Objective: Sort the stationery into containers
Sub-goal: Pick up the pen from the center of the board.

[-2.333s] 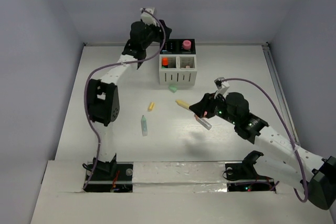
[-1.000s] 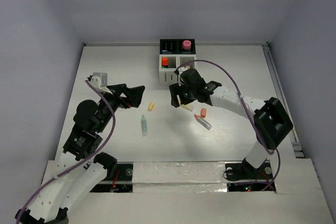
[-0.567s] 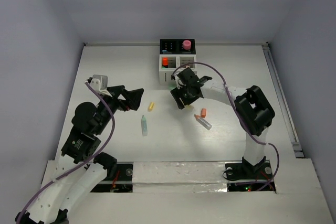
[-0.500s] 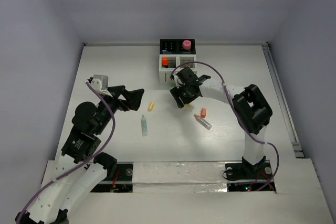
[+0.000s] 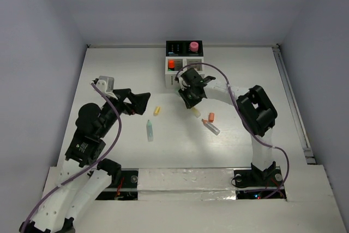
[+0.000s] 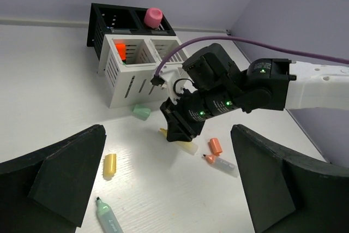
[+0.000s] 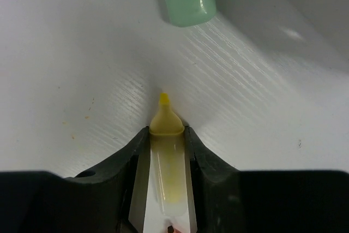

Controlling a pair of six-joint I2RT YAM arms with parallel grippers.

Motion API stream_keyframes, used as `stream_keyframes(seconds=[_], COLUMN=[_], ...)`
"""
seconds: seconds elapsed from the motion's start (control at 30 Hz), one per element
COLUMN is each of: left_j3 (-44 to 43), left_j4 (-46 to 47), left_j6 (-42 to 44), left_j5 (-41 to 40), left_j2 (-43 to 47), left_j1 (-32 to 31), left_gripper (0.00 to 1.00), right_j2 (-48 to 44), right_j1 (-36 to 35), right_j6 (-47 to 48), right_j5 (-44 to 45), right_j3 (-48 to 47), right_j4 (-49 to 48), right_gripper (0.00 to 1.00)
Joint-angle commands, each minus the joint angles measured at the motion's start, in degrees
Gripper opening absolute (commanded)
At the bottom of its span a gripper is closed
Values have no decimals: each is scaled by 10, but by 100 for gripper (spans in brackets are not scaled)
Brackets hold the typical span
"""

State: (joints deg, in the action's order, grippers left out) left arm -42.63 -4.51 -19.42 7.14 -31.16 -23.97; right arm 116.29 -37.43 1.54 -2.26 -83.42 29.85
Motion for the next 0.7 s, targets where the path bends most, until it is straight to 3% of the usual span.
stream_keyframes(seconds=[0.0, 0.1, 0.23, 0.43, 0.67], left_j3=[6, 9, 13, 15, 21], left_j4=[35, 42, 56, 72, 86], left_j6=[3, 3, -1, -13, -30], left_j5=[36, 57, 110, 188, 208], left_j2=[-6, -11, -34, -81, -105], left_j1=[6, 11, 11, 16, 27], left_gripper=[99, 96, 86, 87, 86], right_j2=[-5, -33, -136, -255, -296], right_j1=[-4, -4, -4, -4, -52], right_j6=[-27, -80, -193, -320, -374], right_j5=[-10, -26, -53, -42, -23], right_j3=[-19, -26, 0, 88, 116], right_j4=[-6, -42, -135, -322, -412], right_gripper=[17, 11, 11, 12, 13])
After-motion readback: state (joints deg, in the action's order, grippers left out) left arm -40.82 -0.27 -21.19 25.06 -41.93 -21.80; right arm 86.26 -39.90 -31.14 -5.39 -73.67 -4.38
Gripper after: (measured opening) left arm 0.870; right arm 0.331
